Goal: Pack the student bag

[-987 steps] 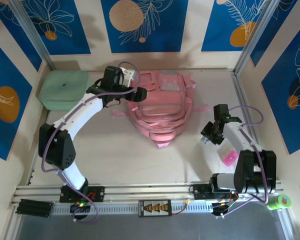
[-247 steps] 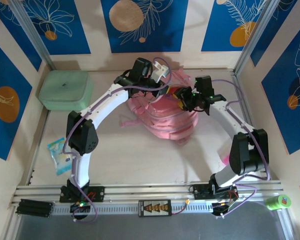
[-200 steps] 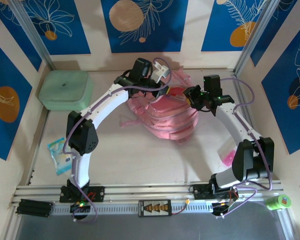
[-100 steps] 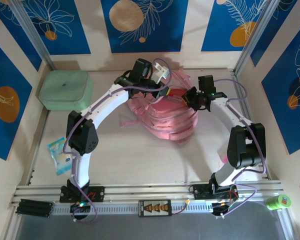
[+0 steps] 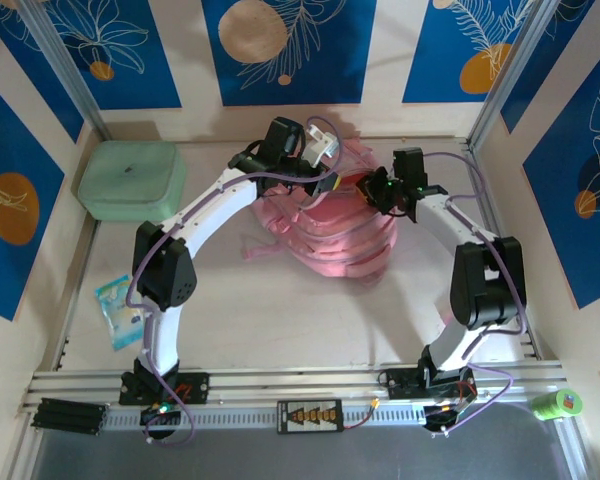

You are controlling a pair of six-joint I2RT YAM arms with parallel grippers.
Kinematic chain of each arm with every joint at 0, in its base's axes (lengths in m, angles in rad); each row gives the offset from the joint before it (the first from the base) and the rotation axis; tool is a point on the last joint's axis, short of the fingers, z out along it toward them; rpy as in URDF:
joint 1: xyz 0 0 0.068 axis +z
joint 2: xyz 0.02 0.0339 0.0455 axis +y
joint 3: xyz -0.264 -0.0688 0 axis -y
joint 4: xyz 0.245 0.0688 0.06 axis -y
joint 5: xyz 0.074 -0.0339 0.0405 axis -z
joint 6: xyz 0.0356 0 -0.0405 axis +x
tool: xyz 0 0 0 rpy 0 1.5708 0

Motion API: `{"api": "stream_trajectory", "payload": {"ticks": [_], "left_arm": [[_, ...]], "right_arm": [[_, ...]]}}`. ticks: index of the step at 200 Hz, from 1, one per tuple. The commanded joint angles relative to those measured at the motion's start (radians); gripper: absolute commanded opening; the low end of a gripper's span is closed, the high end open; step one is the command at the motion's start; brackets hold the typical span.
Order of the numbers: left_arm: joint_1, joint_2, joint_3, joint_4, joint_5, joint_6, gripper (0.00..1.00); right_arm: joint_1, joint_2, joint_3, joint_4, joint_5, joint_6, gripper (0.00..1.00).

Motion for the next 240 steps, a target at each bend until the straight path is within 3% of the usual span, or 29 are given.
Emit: {"api": "stream_trajectory", "payload": {"ticks": [1, 23, 44, 74, 94, 122, 151, 175, 240], "left_arm": [[-0.003, -0.008, -0.015, 0.055, 0.096, 0.021, 0.03], [-0.002, -0.001, -0.049, 0.047, 0.126, 0.033, 0.14], [-0.002, -0.012, -0.090, 0.043, 0.147, 0.053, 0.43], [0.003, -0.086, -0.217, 0.078, 0.027, 0.053, 0.71], [0.028, -0.167, -0.360, 0.171, -0.061, -0.043, 0.83], [0.099, -0.254, -0.543, 0.298, -0.089, -0.260, 0.84], [0.175, -0.264, -0.643, 0.383, -0.001, -0.469, 0.79], [0.198, -0.229, -0.645, 0.411, 0.053, -0.539, 0.70], [0.198, -0.133, -0.557, 0.357, 0.008, -0.616, 0.45]], "right_arm": [[0.010, -0.128, -0.034, -0.093, 0.067, -0.078, 0.23], [0.008, -0.241, -0.136, -0.212, 0.145, -0.084, 0.37], [-0.001, -0.360, -0.242, -0.289, 0.202, -0.069, 0.47], [-0.007, -0.490, -0.319, -0.347, 0.229, -0.067, 0.60], [-0.004, -0.518, -0.331, -0.334, 0.211, -0.081, 0.68], [0.025, -0.494, -0.301, -0.323, 0.206, -0.093, 0.73], [0.078, -0.434, -0.241, -0.324, 0.228, -0.094, 0.73], [0.129, -0.383, -0.197, -0.328, 0.254, -0.088, 0.73], [0.214, -0.328, -0.153, -0.348, 0.286, -0.071, 0.72]]}}
